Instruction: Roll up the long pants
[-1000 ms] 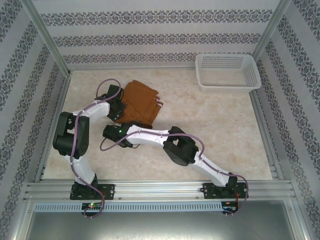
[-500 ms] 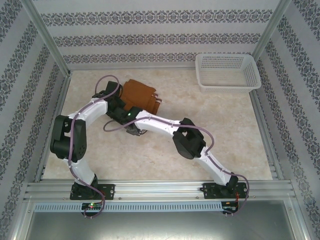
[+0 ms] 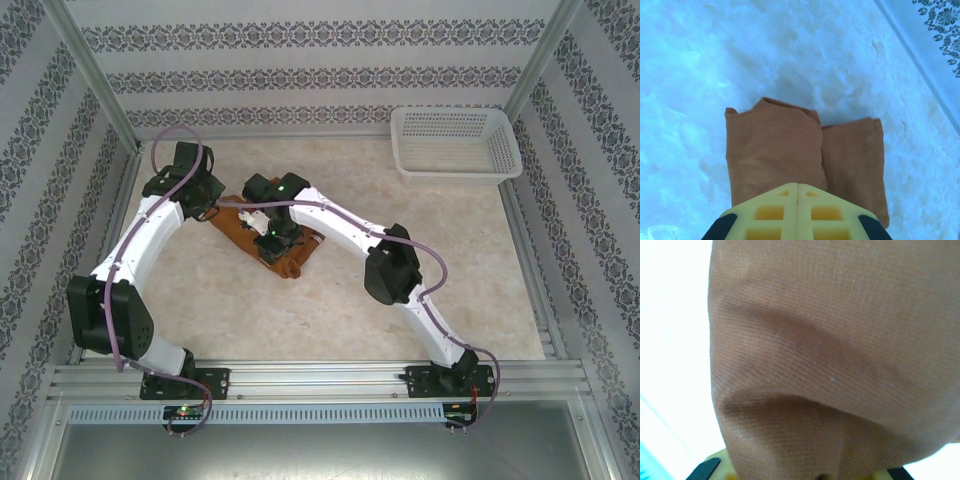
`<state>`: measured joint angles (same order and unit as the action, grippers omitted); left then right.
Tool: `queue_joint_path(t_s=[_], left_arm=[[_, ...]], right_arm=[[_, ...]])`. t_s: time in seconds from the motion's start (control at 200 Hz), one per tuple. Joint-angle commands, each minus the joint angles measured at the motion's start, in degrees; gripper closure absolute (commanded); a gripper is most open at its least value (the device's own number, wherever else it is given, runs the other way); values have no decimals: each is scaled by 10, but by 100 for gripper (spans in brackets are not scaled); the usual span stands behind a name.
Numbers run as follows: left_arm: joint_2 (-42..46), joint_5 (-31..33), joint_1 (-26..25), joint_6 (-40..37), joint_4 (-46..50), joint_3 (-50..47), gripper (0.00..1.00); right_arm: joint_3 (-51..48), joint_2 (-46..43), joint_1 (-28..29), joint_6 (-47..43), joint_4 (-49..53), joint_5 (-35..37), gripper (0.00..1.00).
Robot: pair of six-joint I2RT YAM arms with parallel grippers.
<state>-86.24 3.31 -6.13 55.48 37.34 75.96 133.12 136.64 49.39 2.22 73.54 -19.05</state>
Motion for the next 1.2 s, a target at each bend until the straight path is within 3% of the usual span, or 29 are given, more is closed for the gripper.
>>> queue_joint_path(t_s=[0.0, 0.18, 0.46, 0.714, 1.194], left_arm=[[14, 11, 5, -17, 36, -9, 100], [18, -4, 4, -14, 25, -26, 100], [5, -34, -13, 0, -24, -71, 100], [-60, -65, -50, 18, -91, -73, 100], [-237, -76, -69, 38, -113, 47, 100]], right_arm=[[-9, -38, -17, 39, 25, -187, 100], [-82, -62, -73, 107, -48, -265, 100], [-208, -59, -151, 153, -126, -233, 100], [-219, -31, -154, 161, -150, -230, 100], [-210, -5, -143, 157, -162, -259, 100]])
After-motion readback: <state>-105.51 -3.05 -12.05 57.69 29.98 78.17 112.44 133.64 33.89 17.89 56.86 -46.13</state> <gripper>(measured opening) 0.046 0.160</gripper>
